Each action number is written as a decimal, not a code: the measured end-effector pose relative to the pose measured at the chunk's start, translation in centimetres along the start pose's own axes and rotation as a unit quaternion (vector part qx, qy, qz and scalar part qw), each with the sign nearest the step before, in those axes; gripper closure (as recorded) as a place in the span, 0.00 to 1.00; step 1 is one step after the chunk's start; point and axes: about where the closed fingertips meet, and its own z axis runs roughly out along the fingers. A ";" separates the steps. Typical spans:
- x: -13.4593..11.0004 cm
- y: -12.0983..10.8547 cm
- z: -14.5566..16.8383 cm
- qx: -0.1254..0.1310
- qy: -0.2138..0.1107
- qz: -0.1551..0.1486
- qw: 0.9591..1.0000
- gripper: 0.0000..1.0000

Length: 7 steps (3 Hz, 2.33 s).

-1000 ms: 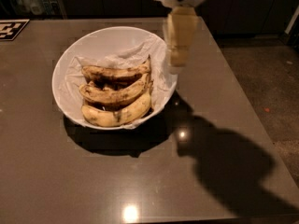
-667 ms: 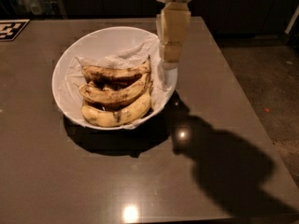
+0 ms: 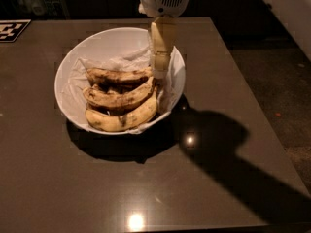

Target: Pick banana from white bowl

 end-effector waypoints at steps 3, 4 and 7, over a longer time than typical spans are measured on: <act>-1.2 -1.3 3.4 -0.021 -0.015 0.024 0.999 0.00; -3.4 -1.4 3.8 -0.029 -0.020 0.005 0.999 0.00; -7.3 -0.9 5.6 -0.067 -0.032 -0.011 0.997 0.35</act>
Offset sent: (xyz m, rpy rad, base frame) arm 0.0022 -0.0080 -0.0385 -0.0901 0.1577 -0.1222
